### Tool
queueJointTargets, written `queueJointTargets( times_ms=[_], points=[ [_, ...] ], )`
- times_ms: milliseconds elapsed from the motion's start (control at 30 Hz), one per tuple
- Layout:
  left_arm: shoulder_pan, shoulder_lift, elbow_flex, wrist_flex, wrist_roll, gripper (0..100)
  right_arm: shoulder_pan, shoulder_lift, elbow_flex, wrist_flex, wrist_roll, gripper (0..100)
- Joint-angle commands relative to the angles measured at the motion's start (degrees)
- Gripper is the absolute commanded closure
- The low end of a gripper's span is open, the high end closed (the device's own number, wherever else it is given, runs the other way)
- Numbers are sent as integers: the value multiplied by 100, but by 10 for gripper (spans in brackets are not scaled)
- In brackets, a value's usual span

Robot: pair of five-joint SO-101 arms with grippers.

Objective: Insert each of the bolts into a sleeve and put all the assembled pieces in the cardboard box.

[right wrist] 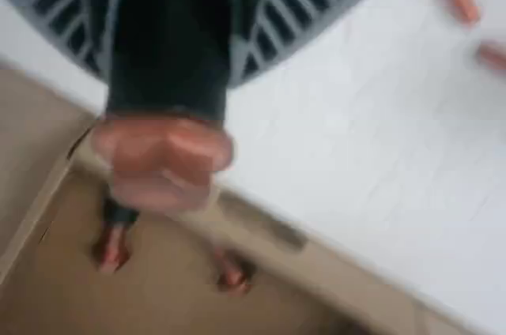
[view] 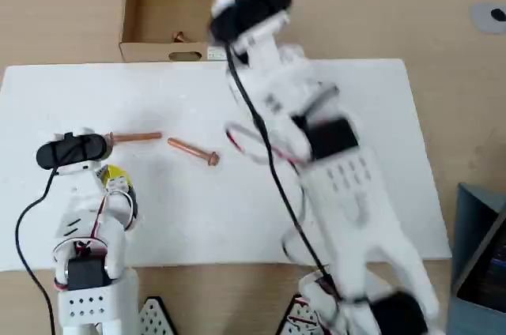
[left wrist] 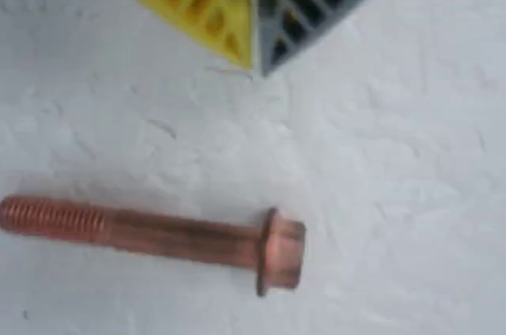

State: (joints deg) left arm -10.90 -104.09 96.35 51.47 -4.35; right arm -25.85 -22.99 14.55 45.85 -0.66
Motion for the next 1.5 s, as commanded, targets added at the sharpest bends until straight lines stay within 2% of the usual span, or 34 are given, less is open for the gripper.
queueJointTargets(
  times_ms=[0,500,933,1100,1467],
  points=[
    [79,-31,70,44,-35,998,198,1130,-1596,-281,9,989],
    [79,-31,62,44,-35,998,259,5437,-5701,-281,580,987],
    [79,-31,62,44,-35,998,268,9051,-9596,-448,1960,973],
    [79,-31,62,44,-35,998,365,9675,-10237,-273,2004,882],
    [79,-31,62,44,-35,998,541,9701,-10299,-35,1987,881]
  ],
)
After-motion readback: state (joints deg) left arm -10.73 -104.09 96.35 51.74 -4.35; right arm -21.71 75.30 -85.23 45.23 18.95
